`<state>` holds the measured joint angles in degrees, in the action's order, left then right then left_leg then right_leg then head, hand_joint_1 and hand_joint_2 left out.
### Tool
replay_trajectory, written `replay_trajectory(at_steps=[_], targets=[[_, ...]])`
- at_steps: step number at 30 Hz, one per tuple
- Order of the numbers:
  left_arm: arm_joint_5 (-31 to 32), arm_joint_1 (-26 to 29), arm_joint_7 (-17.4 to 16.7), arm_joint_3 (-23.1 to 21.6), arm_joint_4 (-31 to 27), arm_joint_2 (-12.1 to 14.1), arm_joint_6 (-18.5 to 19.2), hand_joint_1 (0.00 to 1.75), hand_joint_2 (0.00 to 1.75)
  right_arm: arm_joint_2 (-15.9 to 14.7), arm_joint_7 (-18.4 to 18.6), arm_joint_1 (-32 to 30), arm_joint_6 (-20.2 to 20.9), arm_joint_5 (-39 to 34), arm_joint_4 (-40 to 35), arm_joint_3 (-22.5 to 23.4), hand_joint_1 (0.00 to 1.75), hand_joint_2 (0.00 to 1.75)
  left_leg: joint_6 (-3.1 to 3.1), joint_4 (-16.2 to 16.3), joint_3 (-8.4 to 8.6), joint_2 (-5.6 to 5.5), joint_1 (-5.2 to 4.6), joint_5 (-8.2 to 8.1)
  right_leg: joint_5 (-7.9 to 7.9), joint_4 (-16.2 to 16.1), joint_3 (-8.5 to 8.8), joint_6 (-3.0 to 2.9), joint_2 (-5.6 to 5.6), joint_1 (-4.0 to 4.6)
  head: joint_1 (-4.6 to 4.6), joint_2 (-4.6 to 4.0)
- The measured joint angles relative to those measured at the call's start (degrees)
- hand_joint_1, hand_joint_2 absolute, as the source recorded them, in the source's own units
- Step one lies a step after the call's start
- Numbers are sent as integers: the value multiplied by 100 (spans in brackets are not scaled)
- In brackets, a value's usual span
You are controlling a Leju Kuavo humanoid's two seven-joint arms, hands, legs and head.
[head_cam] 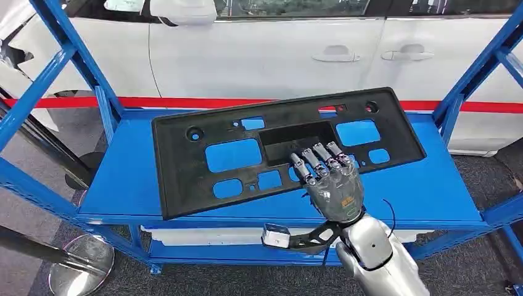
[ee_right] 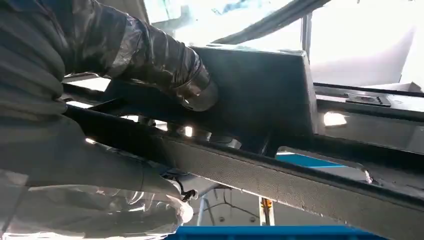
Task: Take the parts from the cabinet and place them on the table.
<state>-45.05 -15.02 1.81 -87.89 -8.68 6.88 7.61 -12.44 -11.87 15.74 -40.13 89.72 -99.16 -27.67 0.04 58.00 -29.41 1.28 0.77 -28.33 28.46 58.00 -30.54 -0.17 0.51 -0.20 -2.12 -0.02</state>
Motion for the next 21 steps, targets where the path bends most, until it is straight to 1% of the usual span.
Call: replay_trajectory(at_steps=[21], targets=[[-39,-1,0,0,0,-2,28,0,175,2,-17,-1,0,0,-17,-17,175,175,0,1,0,0,0,0,0,0,0,0,0,0,0,2]])
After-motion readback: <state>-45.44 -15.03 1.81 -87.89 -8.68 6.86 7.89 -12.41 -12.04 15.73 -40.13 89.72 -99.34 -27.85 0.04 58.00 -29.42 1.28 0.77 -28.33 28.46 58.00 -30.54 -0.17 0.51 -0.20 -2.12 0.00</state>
